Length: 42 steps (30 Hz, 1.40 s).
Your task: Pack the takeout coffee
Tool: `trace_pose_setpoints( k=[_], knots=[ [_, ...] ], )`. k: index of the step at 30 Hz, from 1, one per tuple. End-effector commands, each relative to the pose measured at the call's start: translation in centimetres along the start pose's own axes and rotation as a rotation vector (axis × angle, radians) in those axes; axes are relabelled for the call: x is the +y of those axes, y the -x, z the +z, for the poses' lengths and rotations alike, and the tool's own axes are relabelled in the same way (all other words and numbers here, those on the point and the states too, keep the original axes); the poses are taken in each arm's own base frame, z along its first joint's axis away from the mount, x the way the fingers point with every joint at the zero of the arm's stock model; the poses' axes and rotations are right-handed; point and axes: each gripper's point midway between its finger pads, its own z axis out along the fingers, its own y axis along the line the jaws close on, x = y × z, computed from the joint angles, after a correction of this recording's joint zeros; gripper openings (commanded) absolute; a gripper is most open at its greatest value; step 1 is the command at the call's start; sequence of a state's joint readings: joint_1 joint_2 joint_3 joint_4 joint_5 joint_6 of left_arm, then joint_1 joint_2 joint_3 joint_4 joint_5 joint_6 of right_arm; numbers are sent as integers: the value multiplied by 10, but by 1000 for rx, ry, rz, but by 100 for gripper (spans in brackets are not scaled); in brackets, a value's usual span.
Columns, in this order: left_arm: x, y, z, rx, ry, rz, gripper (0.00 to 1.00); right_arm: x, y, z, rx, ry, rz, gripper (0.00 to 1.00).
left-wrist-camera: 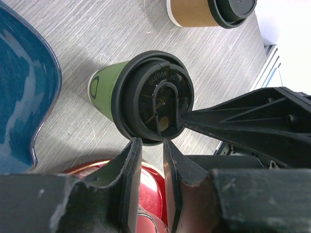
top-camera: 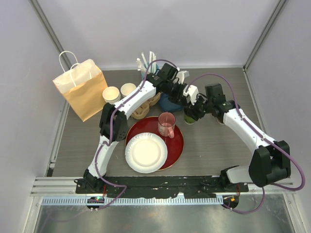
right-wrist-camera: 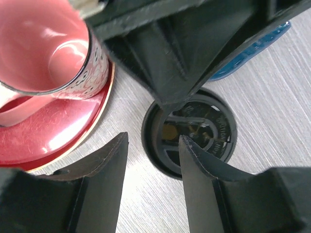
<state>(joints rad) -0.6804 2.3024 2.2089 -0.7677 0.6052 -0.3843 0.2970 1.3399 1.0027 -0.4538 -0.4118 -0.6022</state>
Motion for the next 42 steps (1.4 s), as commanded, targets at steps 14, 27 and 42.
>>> trace_pose_setpoints(
  k=[14, 27, 42],
  knots=[
    [-8, 28, -20, -90, 44, 91, 40, -71, 1, -63, -115, -552, 1029, 42],
    [-2, 20, -2, -71, 50, 74, 45, -49, -38, -38, -28, -494, 1136, 35],
    [3, 16, 13, -57, 46, 56, 45, -49, -45, -18, 1, -445, 1142, 30]
  ],
)
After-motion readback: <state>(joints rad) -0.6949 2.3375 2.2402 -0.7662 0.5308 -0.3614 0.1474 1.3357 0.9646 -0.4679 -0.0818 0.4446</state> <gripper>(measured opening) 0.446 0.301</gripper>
